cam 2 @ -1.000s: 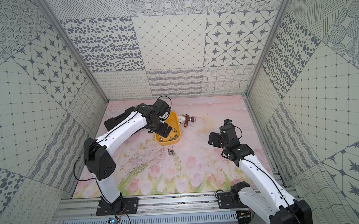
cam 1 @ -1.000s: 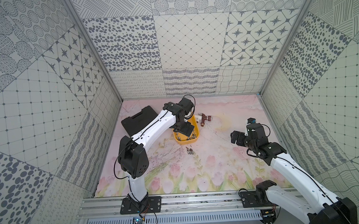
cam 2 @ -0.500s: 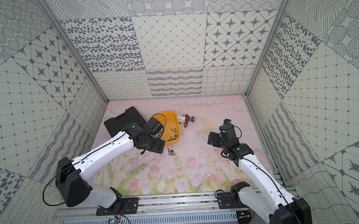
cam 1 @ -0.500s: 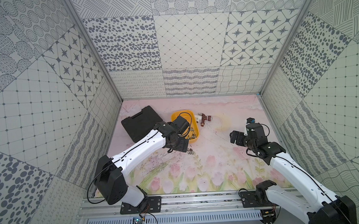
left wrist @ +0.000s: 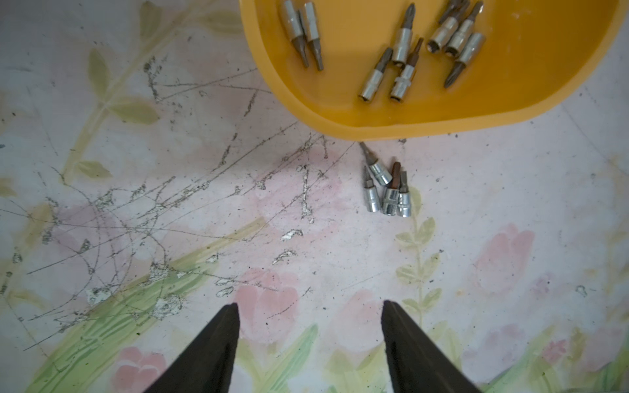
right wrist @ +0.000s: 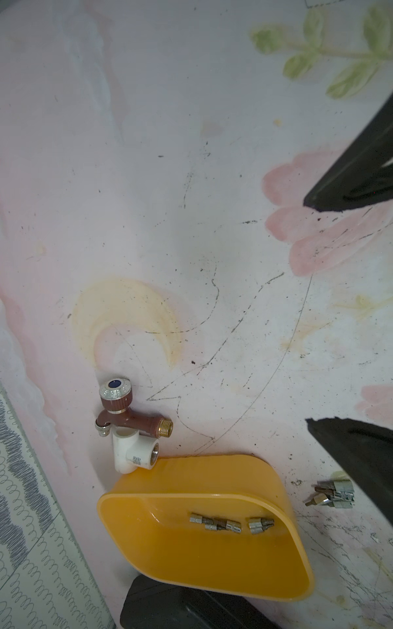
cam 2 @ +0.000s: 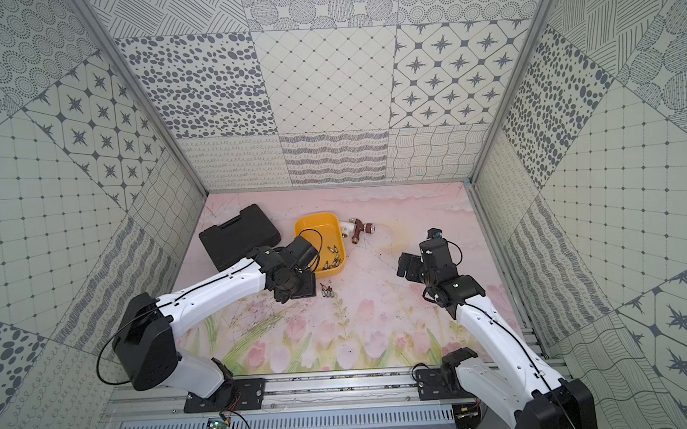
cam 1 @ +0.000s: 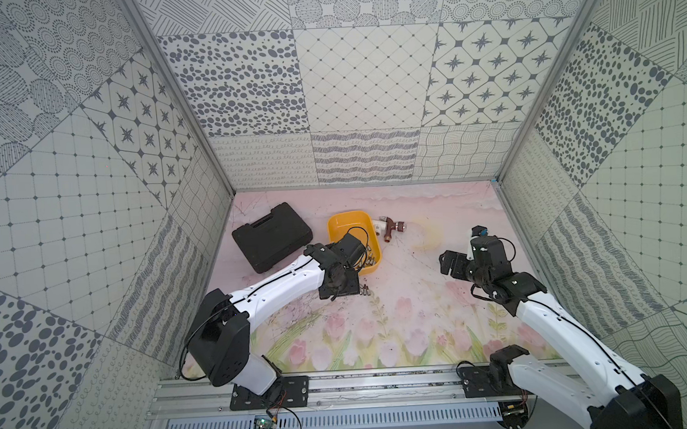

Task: Put the bit on the desktop into the storage box
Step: Pick up the screwdriver bit from the center of the board.

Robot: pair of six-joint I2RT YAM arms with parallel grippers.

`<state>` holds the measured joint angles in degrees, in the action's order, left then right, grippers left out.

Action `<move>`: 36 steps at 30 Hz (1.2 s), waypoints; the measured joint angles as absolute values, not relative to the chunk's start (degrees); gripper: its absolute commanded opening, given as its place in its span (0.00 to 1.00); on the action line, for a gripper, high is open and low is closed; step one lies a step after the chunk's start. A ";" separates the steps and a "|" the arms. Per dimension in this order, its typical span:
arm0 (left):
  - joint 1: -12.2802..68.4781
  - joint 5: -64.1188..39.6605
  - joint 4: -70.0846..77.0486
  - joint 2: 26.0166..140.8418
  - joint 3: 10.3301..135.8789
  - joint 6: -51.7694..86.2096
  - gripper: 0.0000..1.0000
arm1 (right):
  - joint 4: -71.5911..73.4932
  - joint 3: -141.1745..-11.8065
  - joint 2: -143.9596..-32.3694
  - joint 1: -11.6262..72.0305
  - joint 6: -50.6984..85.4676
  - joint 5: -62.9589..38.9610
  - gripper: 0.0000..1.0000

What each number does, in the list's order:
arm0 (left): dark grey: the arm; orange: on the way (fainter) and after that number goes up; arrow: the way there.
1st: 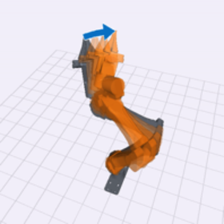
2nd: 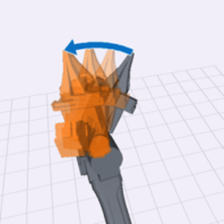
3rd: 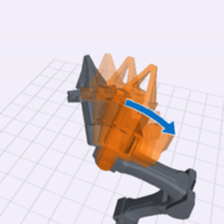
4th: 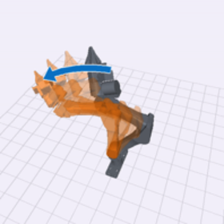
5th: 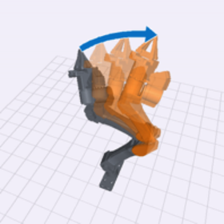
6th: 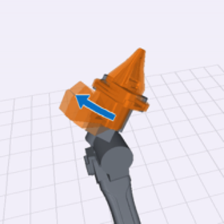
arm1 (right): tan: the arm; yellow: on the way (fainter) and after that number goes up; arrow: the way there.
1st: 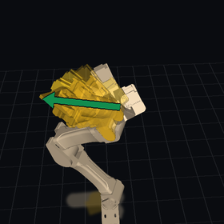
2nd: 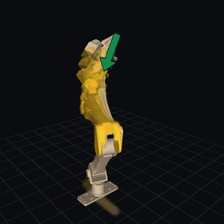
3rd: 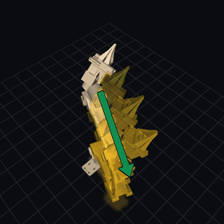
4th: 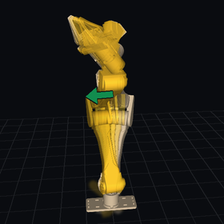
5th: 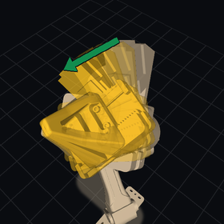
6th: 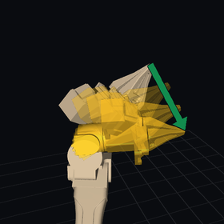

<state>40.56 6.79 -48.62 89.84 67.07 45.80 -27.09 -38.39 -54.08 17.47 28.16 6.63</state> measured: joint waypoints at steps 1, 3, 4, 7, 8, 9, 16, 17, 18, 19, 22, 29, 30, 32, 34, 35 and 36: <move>40.60 6.57 -48.12 90.54 67.16 46.24 0.68 | -27.05 -38.35 -54.08 17.47 28.16 6.66 0.97; 40.66 6.26 -46.98 92.23 67.53 46.85 0.66 | -26.94 -38.11 -54.04 17.43 28.16 6.66 0.97; 40.69 6.13 -46.54 92.90 67.72 47.05 0.64 | -26.94 -38.02 -54.02 17.39 28.16 6.66 0.97; 40.77 5.63 -45.08 95.00 68.18 47.59 0.63 | -26.92 -37.69 -54.02 17.30 28.16 6.68 0.97; 40.84 5.45 -44.53 95.74 68.34 47.79 0.62 | -26.92 -37.63 -54.00 17.30 28.16 6.70 0.97; 40.91 5.13 -44.10 96.47 68.51 47.94 0.61 | -26.92 -37.58 -53.95 17.28 28.16 6.70 0.97; 41.54 4.56 -41.76 100.14 68.73 48.82 0.54 | -26.87 -37.28 -53.49 17.23 28.16 6.72 0.97; 41.58 4.54 -41.36 100.53 68.73 48.93 0.53 | -26.87 -37.26 -53.45 17.21 28.16 6.72 0.97; 41.60 4.51 -41.12 100.84 68.73 49.06 0.53 | -26.85 -37.26 -53.45 17.17 28.16 6.72 0.97; 41.60 4.51 -40.88 101.19 68.73 49.23 0.52 | -26.85 -37.23 -53.43 17.15 28.16 6.72 0.97; 41.60 4.54 -40.29 102.24 69.10 49.32 0.51 | -26.76 -37.04 -53.19 17.04 28.16 6.72 0.97; 41.63 4.69 -39.16 104.27 69.80 49.39 0.46 | -26.74 -36.82 -52.31 16.88 28.16 6.85 0.97; 41.63 4.71 -39.16 104.49 69.89 49.39 0.45 | -26.72 -36.77 -52.27 16.88 28.16 6.87 0.97; 41.63 4.71 -39.05 105.03 70.11 49.39 0.44 | -26.74 -36.73 -52.23 16.86 28.16 6.90 0.97; 41.63 4.71 -38.85 105.45 70.30 49.39 0.43 | -26.72 -36.73 -52.21 16.84 28.16 6.90 0.97; 41.63 4.71 -38.72 105.65 70.37 49.39 0.42 | -26.72 -36.73 -52.21 16.80 28.16 6.87 0.97; 41.63 4.71 -38.59 105.80 70.39 49.39 0.42 | -26.72 -36.73 -52.21 16.80 28.16 6.87 0.97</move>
